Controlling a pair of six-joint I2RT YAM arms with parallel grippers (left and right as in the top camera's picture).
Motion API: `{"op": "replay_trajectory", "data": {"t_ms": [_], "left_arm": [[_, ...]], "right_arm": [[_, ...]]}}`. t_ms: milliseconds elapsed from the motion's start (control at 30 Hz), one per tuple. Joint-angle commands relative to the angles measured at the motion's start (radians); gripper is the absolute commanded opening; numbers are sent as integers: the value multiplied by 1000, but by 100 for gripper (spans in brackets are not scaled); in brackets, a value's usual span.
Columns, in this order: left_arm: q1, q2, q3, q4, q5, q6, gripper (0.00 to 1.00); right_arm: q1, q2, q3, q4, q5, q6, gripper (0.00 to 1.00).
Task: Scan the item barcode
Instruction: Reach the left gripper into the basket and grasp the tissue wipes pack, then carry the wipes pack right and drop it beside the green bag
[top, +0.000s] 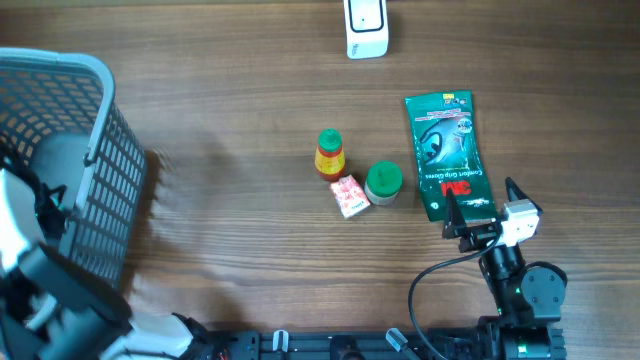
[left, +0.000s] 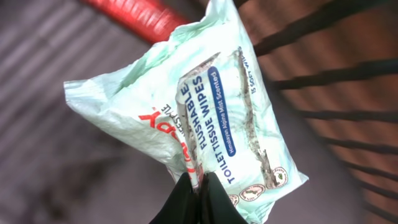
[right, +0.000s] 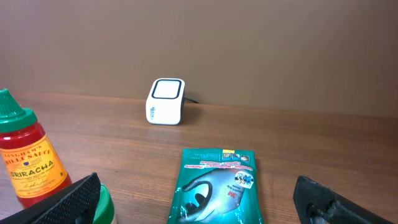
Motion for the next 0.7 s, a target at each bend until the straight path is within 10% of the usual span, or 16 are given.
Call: {"op": "replay_trajectory", "data": {"t_ms": [0, 400, 667], "left_arm": [[7, -195, 2, 10, 2, 60, 4], [-27, -652, 2, 333, 620, 192, 4], [-335, -756, 2, 434, 649, 404, 4]], "right_arm": [[6, -4, -1, 3, 17, -11, 100], [6, -4, -1, 3, 17, -12, 100], [6, -4, -1, 3, 17, -12, 100]]}}
